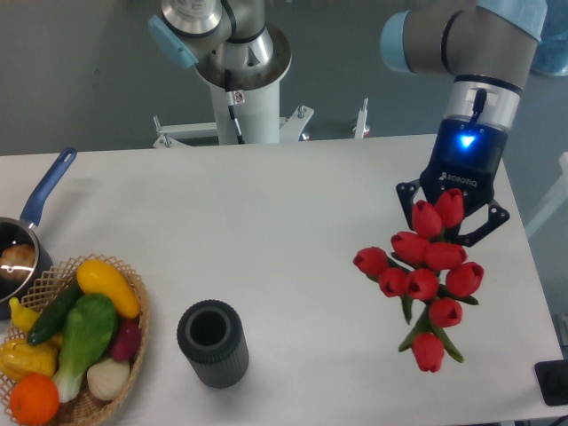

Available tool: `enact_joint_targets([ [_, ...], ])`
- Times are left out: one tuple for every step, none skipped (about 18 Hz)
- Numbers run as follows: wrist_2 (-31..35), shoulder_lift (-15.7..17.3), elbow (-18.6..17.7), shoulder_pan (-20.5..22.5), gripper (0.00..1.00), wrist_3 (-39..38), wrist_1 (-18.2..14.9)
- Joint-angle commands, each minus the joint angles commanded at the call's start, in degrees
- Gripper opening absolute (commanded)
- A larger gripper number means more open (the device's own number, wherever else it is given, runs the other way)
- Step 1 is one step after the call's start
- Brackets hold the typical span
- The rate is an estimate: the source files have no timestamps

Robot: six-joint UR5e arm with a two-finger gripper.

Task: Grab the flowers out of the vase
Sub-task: 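Carry the held tulips up and away from the vase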

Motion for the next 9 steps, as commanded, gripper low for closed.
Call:
enact_joint_targets([
  [3.9, 0.2, 1.1, -1.1, 0.12, 0.3, -2.3],
  [8.2, 0.2, 2.0, -3.0, 0.14, 1.9, -4.5],
  [12.7, 0.2, 2.3, -4.6, 0.15, 4.9, -6.1],
  [16.9, 0.3, 2.2, -5.9, 0.16, 6.9, -7.9],
  [19.9, 0.4, 2.2, -6.9, 0.17, 7.4, -9.2],
  [21.5, 0.4, 2.2, -7.7, 0.17, 7.6, -10.2],
  [22.6, 0.5, 2.2, -7.9, 0.17, 7.6, -11.0],
  [23.9, 0.9, 2.2, -8.0, 0.17, 7.9, -11.6],
  [25.2, 1.0, 2.3, -8.0, 0.17, 8.1, -12.1],
])
